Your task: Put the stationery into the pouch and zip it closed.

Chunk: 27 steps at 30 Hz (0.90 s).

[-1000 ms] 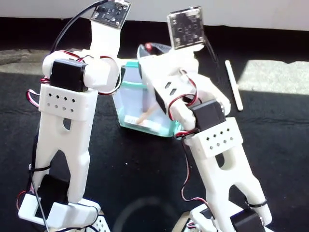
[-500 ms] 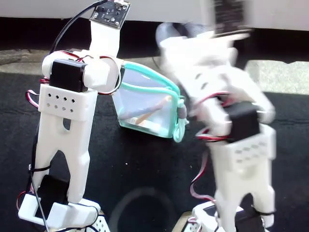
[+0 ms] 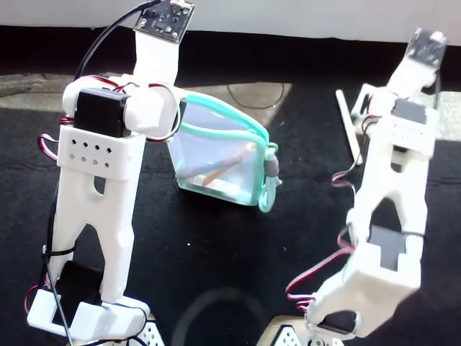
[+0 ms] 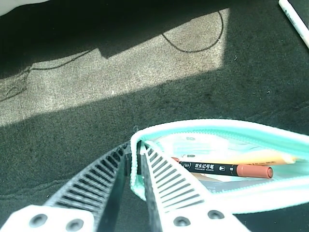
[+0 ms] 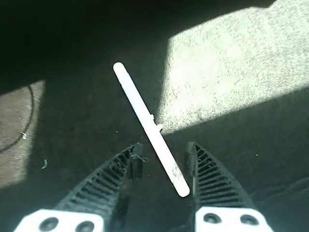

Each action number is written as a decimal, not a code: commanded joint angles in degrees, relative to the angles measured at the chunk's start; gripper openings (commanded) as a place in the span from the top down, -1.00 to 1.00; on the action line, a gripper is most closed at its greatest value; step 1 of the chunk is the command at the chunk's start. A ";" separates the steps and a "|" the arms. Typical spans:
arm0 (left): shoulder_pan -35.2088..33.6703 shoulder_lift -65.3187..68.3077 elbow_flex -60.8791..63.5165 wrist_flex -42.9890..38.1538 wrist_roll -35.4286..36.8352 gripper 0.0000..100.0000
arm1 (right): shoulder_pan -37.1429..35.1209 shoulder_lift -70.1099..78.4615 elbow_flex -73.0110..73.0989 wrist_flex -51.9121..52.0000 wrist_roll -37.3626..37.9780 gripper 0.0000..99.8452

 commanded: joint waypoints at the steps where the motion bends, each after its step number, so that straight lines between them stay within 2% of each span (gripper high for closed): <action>1: -0.48 2.42 0.48 1.93 0.09 0.98 | 0.40 5.93 -0.40 -4.79 7.91 0.70; 4: -0.48 2.42 0.57 1.93 0.09 0.98 | 0.31 10.68 -0.40 -7.34 16.09 0.70; 8: -0.48 2.42 0.66 1.93 0.09 0.98 | 0.84 15.25 -0.40 -10.59 20.31 0.70; 17: -0.48 2.42 0.66 1.93 0.09 0.98 | 1.54 24.66 -2.59 -11.12 20.75 0.71; 19: -0.57 2.42 0.66 2.02 0.09 0.98 | 2.07 24.75 -4.26 -11.12 20.75 0.78; 21: -0.84 2.42 0.66 2.02 0.09 0.98 | 2.42 24.66 -5.23 -11.12 20.75 0.99; 23: -0.92 2.42 0.66 2.73 0.09 0.98 | 2.68 24.57 -5.67 -10.68 20.75 0.95; 27: -0.92 2.42 0.66 3.16 0.09 0.98 | 2.51 24.48 -9.63 -0.57 23.30 0.99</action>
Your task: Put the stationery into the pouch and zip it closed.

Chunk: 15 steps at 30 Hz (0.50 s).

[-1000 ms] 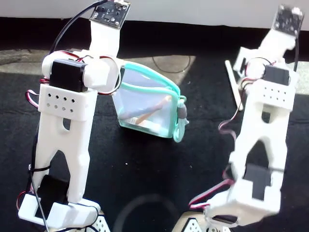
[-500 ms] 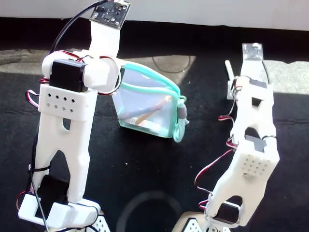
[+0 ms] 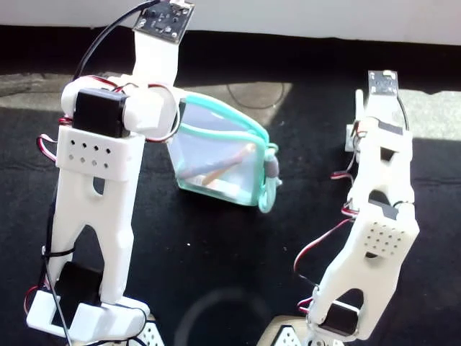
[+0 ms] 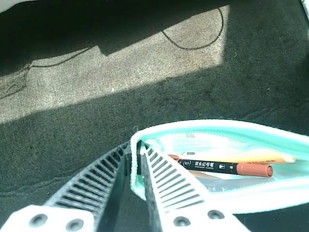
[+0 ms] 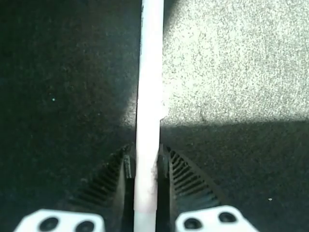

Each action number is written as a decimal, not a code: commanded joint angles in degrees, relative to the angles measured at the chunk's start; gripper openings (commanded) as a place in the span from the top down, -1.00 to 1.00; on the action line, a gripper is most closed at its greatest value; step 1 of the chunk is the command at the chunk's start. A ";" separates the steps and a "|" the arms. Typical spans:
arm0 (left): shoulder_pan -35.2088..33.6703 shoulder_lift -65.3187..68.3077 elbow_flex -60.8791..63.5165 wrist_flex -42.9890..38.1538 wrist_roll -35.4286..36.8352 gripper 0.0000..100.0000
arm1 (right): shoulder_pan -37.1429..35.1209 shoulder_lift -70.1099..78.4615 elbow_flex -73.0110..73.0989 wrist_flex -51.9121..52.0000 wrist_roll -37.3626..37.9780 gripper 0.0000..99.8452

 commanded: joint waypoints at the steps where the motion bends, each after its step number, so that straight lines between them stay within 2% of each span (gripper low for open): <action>1: -0.92 2.42 0.66 2.20 0.09 0.98 | -0.04 -0.48 -4.88 10.33 3.34 0.99; 9: -0.92 2.42 0.66 2.02 0.09 0.98 | 0.31 -0.48 -26.95 36.18 3.52 0.99; 15: -0.92 2.42 0.66 1.85 0.09 0.98 | -0.13 -0.31 -41.36 48.48 3.52 0.99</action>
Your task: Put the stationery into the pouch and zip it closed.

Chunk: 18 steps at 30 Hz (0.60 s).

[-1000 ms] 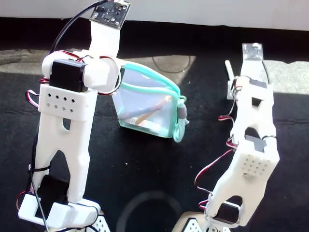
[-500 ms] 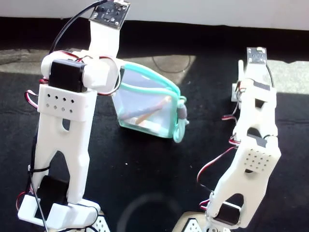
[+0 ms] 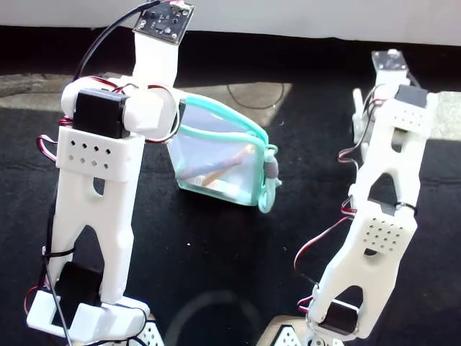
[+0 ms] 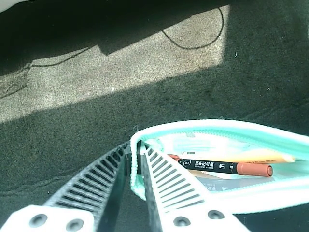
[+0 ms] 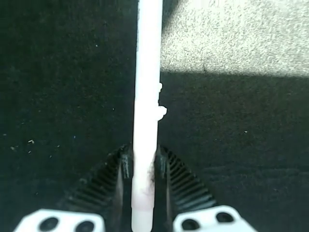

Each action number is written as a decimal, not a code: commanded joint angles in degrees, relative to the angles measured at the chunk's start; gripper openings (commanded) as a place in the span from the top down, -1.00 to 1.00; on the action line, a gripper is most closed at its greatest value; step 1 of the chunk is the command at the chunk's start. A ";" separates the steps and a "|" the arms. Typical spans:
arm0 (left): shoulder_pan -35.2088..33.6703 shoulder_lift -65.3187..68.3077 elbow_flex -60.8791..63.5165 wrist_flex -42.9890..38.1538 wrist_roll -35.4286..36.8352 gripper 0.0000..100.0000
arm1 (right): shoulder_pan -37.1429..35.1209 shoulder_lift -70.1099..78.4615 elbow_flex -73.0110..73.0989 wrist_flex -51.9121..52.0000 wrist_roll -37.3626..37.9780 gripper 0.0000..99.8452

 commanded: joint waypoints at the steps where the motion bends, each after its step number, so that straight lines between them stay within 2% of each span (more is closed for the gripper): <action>1: -0.92 2.42 0.66 1.76 0.09 0.98 | -0.13 -0.75 -9.54 6.37 0.62 0.99; 5: -0.66 2.42 0.66 1.67 0.09 0.98 | -0.13 -0.84 -17.10 14.20 0.62 0.99; 9: -0.40 2.51 0.66 1.67 0.26 0.98 | 0.75 -1.01 -20.44 14.29 0.44 0.99; 12: -0.75 2.51 0.66 1.76 0.26 0.98 | 1.27 -2.68 -20.26 14.37 -4.22 0.99; 18: -1.71 2.51 0.66 1.85 0.26 0.98 | -1.45 -16.75 -5.14 14.29 -6.15 0.99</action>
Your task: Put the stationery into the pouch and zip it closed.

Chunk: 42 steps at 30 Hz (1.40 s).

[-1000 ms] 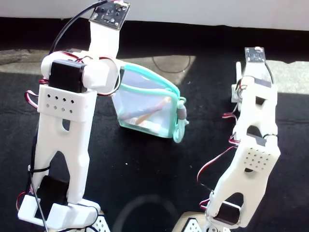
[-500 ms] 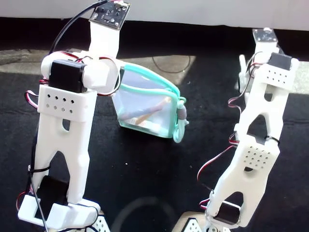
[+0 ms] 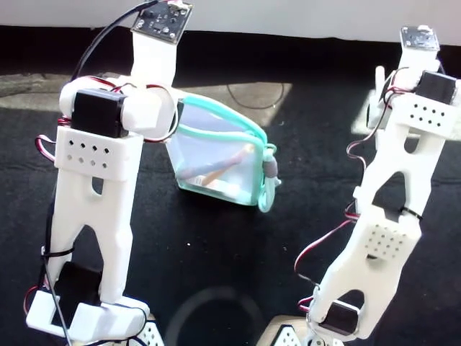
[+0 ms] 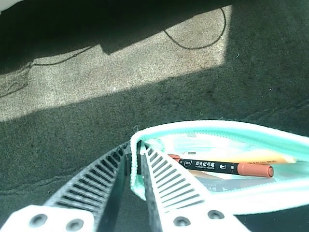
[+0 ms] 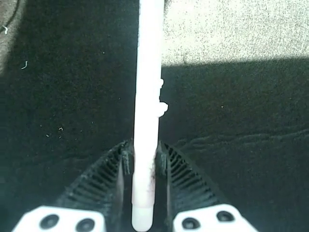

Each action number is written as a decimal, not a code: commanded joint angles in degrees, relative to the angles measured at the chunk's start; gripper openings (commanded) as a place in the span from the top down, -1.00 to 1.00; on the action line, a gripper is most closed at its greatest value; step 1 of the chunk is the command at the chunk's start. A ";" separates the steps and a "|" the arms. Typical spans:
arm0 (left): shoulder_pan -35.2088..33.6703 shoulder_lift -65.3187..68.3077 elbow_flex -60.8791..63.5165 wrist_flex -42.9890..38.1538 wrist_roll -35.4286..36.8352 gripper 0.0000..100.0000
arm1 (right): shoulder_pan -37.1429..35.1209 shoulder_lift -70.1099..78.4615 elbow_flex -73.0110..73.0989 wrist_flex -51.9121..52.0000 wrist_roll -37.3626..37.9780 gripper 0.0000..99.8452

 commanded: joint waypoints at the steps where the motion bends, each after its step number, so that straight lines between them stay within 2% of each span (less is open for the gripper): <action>1: -1.19 2.51 0.66 1.76 0.26 0.98 | -3.03 -13.05 11.30 0.66 -0.88 0.99; 6: -0.84 2.51 0.66 1.67 0.26 0.98 | -5.23 -24.22 37.05 -4.97 -2.46 0.99; 13: -0.84 2.51 0.66 0.70 0.26 0.98 | -6.29 -40.84 84.88 -32.22 -3.34 0.99; 16: -0.84 2.51 0.66 0.62 0.26 0.98 | -6.37 -46.02 96.31 -43.12 -3.34 0.99; 18: -0.84 2.51 0.66 0.44 0.26 0.98 | -6.37 -46.46 99.38 -45.58 -3.34 0.99; 28: -0.75 2.51 0.57 0.44 0.35 0.98 | -6.46 -46.46 107.65 -45.41 -3.34 0.96; 34: -0.75 2.51 0.31 0.44 0.35 0.98 | -6.55 -46.64 106.77 -41.98 -3.34 0.52; 42: -0.84 2.51 0.48 0.44 0.35 0.98 | -6.55 -46.46 94.64 -33.71 -3.78 0.59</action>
